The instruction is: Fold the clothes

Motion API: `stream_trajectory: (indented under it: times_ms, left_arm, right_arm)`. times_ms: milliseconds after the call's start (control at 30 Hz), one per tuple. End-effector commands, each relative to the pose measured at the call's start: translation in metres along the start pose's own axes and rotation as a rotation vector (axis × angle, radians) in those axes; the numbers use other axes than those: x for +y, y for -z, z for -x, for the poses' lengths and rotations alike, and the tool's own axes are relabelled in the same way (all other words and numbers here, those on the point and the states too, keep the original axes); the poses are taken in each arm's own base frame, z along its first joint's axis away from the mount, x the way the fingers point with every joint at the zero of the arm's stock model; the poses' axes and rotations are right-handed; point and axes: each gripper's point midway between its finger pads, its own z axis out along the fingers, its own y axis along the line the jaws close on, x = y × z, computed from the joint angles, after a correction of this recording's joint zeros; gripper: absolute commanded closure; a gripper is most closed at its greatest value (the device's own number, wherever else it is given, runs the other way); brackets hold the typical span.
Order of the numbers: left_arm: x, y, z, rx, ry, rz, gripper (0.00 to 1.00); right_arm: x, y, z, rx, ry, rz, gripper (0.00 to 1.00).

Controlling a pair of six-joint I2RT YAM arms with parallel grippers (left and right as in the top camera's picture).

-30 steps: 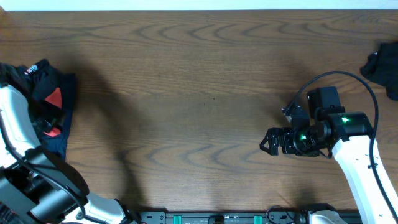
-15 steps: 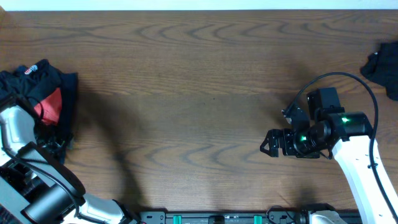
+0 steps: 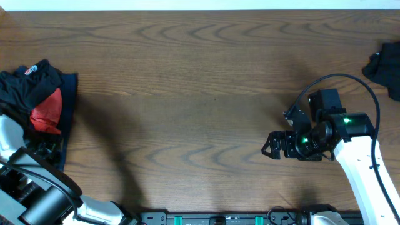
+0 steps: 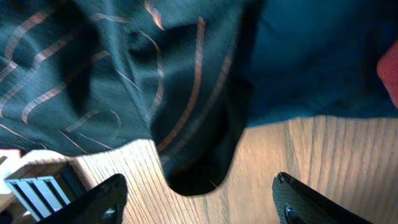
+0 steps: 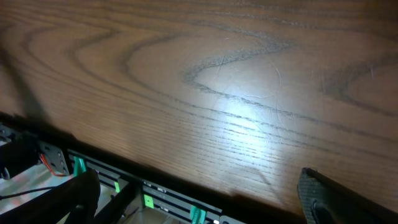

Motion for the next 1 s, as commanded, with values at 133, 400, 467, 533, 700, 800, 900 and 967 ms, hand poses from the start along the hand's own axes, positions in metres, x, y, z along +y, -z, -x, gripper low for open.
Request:
stream_trajectory:
  times_ms: [133, 400, 467, 533, 700, 800, 900, 967]
  left_arm:
    - [0.011, 0.002, 0.012, -0.022, 0.063, -0.020, 0.24]
    - [0.007, 0.003, 0.020, -0.054, 0.067, -0.037, 0.42]
    - [0.006, 0.002, 0.022, -0.061, 0.067, -0.040, 0.42]
    - [0.005, 0.001, 0.023, -0.063, 0.068, -0.041, 0.42]
    - [0.004, -0.007, 0.024, -0.046, 0.066, -0.032, 0.46]
    - [0.004, -0.015, 0.023, -0.026, 0.063, -0.020, 0.55]
    - [0.003, -0.021, 0.022, -0.011, 0.061, -0.012, 0.62]
    - [0.003, -0.026, 0.021, 0.000, 0.060, -0.006, 0.70]
  right_arm:
    - [0.009, 0.003, 0.001, -0.001, 0.039, 0.016, 0.01]
    - [0.008, 0.003, -0.005, 0.020, 0.029, 0.014, 0.01]
    - [0.008, 0.003, -0.007, 0.027, 0.025, 0.014, 0.01]
    - [0.008, 0.003, -0.009, 0.036, 0.021, 0.013, 0.01]
    - [0.008, 0.004, -0.012, 0.050, 0.015, 0.012, 0.01]
    - [0.009, 0.004, -0.014, 0.055, 0.013, 0.018, 0.01]
    - [0.010, 0.004, -0.015, 0.059, 0.011, 0.027, 0.01]
    - [0.011, 0.004, -0.014, 0.059, 0.011, 0.035, 0.01]
